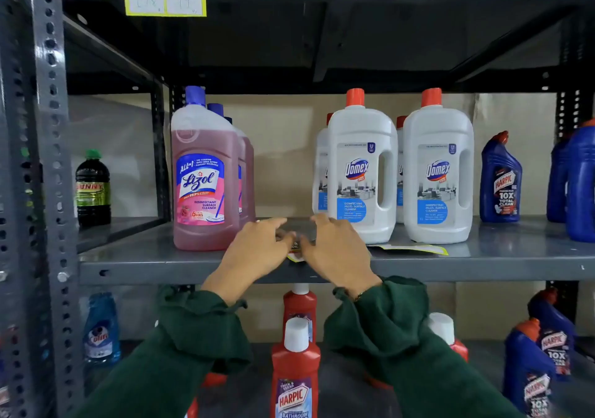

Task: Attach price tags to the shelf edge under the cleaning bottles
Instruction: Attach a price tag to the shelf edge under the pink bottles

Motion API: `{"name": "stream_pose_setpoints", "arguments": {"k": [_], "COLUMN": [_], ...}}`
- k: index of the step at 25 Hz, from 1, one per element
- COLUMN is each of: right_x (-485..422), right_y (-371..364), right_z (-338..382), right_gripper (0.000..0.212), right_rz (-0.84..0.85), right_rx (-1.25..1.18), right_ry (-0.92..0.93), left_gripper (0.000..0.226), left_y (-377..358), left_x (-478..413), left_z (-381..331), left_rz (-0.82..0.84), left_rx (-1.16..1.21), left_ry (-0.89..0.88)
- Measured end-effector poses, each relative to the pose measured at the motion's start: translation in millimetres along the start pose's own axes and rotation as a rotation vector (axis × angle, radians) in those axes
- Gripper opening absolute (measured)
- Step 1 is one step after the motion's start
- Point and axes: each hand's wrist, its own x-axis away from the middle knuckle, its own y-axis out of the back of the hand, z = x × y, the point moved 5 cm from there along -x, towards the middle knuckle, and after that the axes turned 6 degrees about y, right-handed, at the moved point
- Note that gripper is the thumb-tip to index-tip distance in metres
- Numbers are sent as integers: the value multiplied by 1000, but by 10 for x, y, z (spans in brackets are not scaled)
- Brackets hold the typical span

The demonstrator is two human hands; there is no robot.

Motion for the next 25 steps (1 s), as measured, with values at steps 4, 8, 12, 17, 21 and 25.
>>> {"name": "stream_pose_setpoints", "arguments": {"k": [4,8,12,17,21,25], "right_x": [-18,-53,-57,140,275,409], "right_y": [-82,-74,39,91,-98,-334], "right_z": [-72,-41,-78,305,555,771], "right_gripper": [39,46,39,13,10,10], "right_rz": [131,117,-17,-21,-64,-123], "right_rx": [96,-30,-188,-391,-370,-186], "right_ry": [-74,-10,-27,59,116,206], "left_gripper": [44,26,16,11,5,10], "left_y": [-16,106,280,656,837,788], "left_x": [-37,-42,85,360,599,712], "left_z": [99,163,233,421,527,803], "left_rz": [21,-71,-133,-213,-174,-155], "left_rx": [43,336,553,394,77,-114], "left_ry": [88,134,105,39,-108,-163]}}
